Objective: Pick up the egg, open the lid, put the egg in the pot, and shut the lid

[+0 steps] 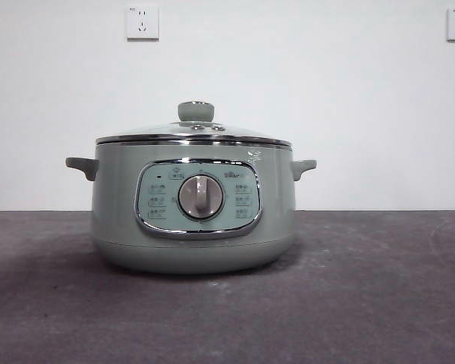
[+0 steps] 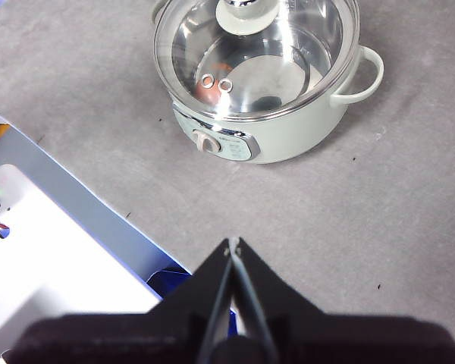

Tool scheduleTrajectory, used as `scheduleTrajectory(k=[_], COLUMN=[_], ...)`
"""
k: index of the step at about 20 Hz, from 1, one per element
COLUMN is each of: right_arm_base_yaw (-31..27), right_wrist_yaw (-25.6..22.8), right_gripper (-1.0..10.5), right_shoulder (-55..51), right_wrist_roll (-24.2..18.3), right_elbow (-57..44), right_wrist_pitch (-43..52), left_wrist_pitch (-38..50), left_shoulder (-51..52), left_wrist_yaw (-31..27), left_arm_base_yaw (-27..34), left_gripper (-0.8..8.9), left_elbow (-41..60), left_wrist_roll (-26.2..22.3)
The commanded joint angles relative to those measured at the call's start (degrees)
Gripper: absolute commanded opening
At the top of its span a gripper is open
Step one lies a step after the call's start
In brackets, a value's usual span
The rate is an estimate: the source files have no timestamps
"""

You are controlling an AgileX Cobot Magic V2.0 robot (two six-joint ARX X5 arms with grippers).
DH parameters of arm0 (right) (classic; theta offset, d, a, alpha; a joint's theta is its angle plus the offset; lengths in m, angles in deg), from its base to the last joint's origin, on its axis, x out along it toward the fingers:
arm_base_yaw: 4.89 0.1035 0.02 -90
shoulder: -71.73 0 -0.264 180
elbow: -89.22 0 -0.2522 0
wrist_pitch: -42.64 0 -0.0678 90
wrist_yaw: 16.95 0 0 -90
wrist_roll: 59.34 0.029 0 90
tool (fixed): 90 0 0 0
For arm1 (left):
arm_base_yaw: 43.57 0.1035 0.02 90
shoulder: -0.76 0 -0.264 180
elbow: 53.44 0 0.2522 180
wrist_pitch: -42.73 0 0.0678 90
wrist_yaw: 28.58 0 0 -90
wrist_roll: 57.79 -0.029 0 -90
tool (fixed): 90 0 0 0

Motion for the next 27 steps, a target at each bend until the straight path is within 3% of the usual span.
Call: scheduleTrajectory(k=[1,4,6,9,12,17,20,24,27], right_arm_base_yaw=[0.1,0.1,0.1,0.1,0.1,0.1,0.1,0.1,0.1], right_wrist_yaw=[-0.1,0.0,0.0,-0.1,-0.1,0.0,-0.1,-0.1,-0.1], right_gripper=[0.0,0.0,0.0,0.0,0.0,0.0,0.0,0.0,0.0], right_shoulder=[-0.1,-0.1,-0.1,-0.1,-0.2,-0.2,-0.2,-0.2,-0.2], right_wrist_roll=[0.5,0.5,0.5,0.5,0.5,0.5,0.5,0.5,0.5], right_elbow=[0.0,0.0,0.0,0.0,0.0,0.0,0.0,0.0,0.0], right_wrist_pitch=[-0.9,-0.9,-0.9,-0.9,-0.9,-0.9,-0.9,-0.9,-0.9], left_wrist_pitch=[0.1,7.3,19.8,40.2,52.0,53.6,53.6,52.1,50.3], left_shoulder=[0.0,2.6,7.9,18.9,29.3,42.0,47.9,52.2,53.4], left_wrist_yaw=[0.0,-8.1,-8.7,-9.0,-12.8,-20.2,-21.2,-21.1,-21.1], left_arm_base_yaw=[0.1,3.2,8.9,17.6,24.3,27.7,28.3,28.3,28.3], left_gripper=[-0.03,-0.03,-0.03,-0.03,-0.03,-0.03,-0.03,-0.03,-0.03], left_elbow=[0.6,1.4,6.7,21.9,37.3,57.0,65.3,71.3,73.8], left_wrist_roll=[0.0,-2.5,-5.2,-5.3,-5.4,-5.4,-5.4,-5.1,-2.4])
